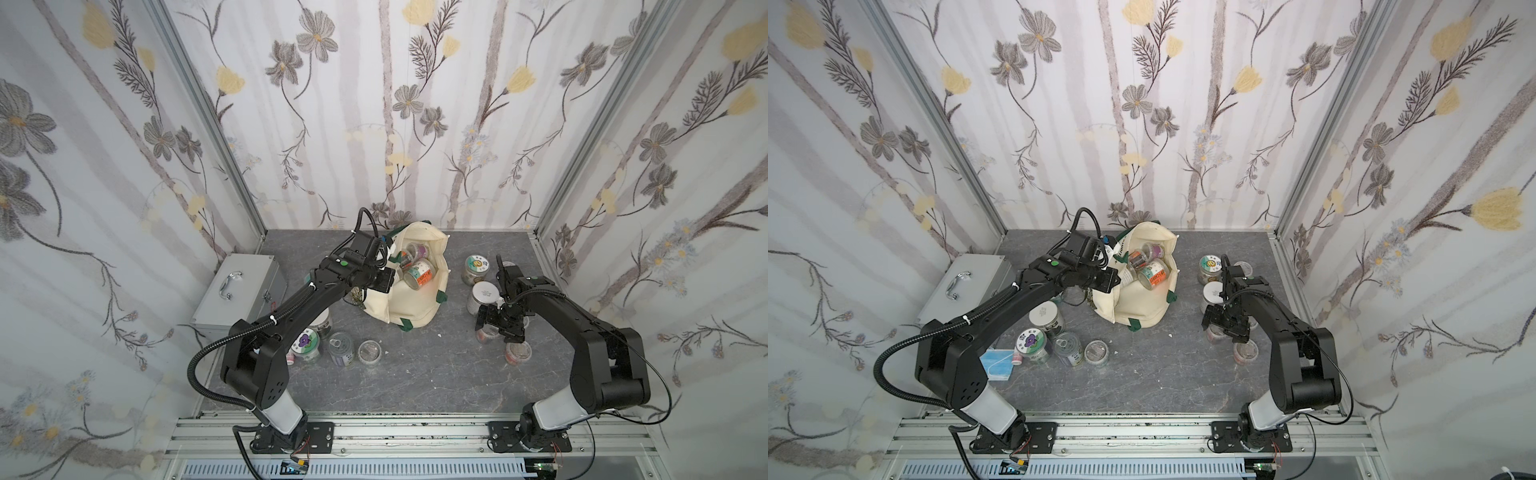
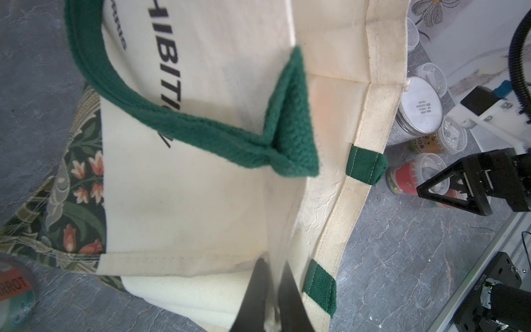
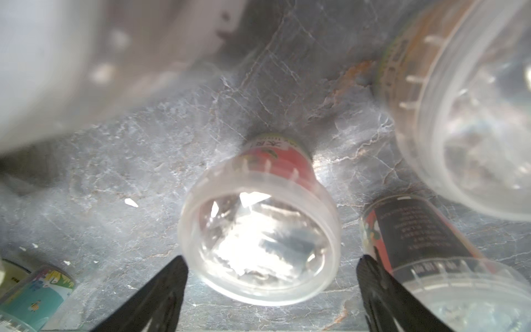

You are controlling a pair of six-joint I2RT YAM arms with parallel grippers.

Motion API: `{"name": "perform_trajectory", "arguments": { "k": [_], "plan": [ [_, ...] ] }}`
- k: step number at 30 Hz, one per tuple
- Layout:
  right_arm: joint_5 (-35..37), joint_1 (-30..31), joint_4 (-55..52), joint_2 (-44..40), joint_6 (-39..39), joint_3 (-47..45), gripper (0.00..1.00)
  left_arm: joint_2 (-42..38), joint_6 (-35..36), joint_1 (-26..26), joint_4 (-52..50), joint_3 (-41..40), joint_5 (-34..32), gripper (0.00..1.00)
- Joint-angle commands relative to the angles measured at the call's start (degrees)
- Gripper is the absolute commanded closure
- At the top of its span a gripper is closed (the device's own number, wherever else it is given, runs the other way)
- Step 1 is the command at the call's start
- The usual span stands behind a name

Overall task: Take out the seed jars from the canvas bag
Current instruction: Place the seed jar at the center of the board, then adjust the canvas bag at the center of the board.

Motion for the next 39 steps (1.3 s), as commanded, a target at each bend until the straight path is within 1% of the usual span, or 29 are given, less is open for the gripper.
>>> {"name": "perform_trajectory", "arguments": {
  "k": [1,2,3,5,8,11,13,14,15,17,18,20,21,24,27,29,31,33,35,37,39],
  "plan": [
    [-0.48,0.01,-0.63,-3.59,0.47,2.48,0.01,-0.18,0.15,-0.11,0.5,0.52,1.35,0.91],
    [-0.68,0.01,-0.95,-4.32,0.88,3.48,0.0,-0.29,0.21,-0.07,0.5,0.59,1.33,0.91],
    [-1.07,0.14,-1.06,-7.39,1.18,4.57,0.0,-0.41,0.16,-0.11,0.57,0.54,1.25,0.91],
    [-2.45,0.65,-0.4,-10.8,2.42,6.87,0.0,-0.81,0.26,-0.11,0.92,0.26,1.12,0.91],
    [-7.6,2.24,4.88,-16.15,5.27,8.36,0.0,-1.51,0.32,-0.05,1.6,-0.33,0.22,0.91],
    [-11.75,6.3,14.12,-20.07,10.43,7.25,0.0,-2.26,0.92,-0.11,1.64,-0.76,-1.0,0.9],
    [-11.62,10.4,20.08,-20.93,13.47,6.71,0.0,-3.25,1.42,-0.02,1.97,-1.32,-2.27,0.89],
    [-11.07,12.71,23.04,-20.99,14.85,6.37,0.0,-3.87,1.63,-0.11,2.27,-1.69,-3.05,0.86],
    [-10.49,14.85,25.89,-20.86,15.9,5.96,0.0,-4.77,1.79,-0.1,2.75,-2.25,-4.09,0.77],
    [-9.12,18.36,30.37,-20.26,16.94,5.38,0.0,-6.16,2.06,-0.19,3.55,-3.36,-5.99,0.52],
    [-7.73,19.86,31.9,-19.92,17.03,5.15,0.0,-6.78,2.45,-0.28,3.49,-3.61,-6.82,0.43],
    [-5.08,22.6,33.83,-19.22,16.46,4.74,0.0,-8.06,2.98,-0.37,3.57,-3.98,-8.62,0.3],
    [-3.98,23.54,34.81,-18.91,16.14,4.18,0.0,-8.66,3.27,-0.5,3.5,-4.21,-9.9,0.25],
    [-3.16,25.09,37.64,-18.53,15.82,1.54,0.0,-10.18,4.28,-1.12,3.87,-5.38,-13.79,0.15],
    [-2.56,25.68,38.77,-18.76,15.42,-0.81,0.0,-9.81,4.36,-1.51,2.57,-3.95,-16.27,0.11],
    [-1.31,25.78,38.37,-19.35,14.69,-1.55,0.0,-8.91,3.79,-1.54,-0.01,-0.83,-16.82,0.1],
    [1.05,25.8,37.6,-20.3,14.04,-2.38,0.0,-7.67,3.41,-1.55,-2.18,1.95,-17.44,0.06],
    [5.65,25.77,36.72,-21.68,14.32,-3.43,0.0,-4.99,3.91,-1.56,-5.54,7.74,-18.63,0.05],
    [10.99,25.62,35.65,-23.0,16.57,-4.73,0.0,-1.71,4.85,-1.42,-8.1,11.9,-20.94,0.05],
    [12.31,24.97,35.88,-24.28,17.53,-6.22,0.0,1.96,5.9,-1.42,-9.99,15.86,-22.46,0.05],
    [10.85,23.4,36.45,-25.64,18.12,-7.89,0.0,6.74,6.83,-1.34,-12.92,21.59,-22.43,0.07]
  ]
}}
